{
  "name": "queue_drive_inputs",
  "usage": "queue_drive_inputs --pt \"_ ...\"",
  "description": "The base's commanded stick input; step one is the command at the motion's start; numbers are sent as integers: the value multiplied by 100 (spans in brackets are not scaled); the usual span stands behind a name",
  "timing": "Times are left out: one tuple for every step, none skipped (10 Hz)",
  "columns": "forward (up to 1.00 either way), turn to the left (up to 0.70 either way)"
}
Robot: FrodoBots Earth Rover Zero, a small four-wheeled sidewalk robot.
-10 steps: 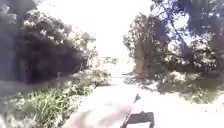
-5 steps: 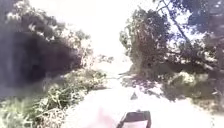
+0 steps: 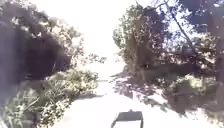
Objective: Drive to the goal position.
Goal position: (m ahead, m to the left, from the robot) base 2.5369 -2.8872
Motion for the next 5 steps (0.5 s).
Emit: queue_drive_inputs --pt "100 1" --pt "100 5" --pt "100 10" --pt "100 5" --pt "100 4"
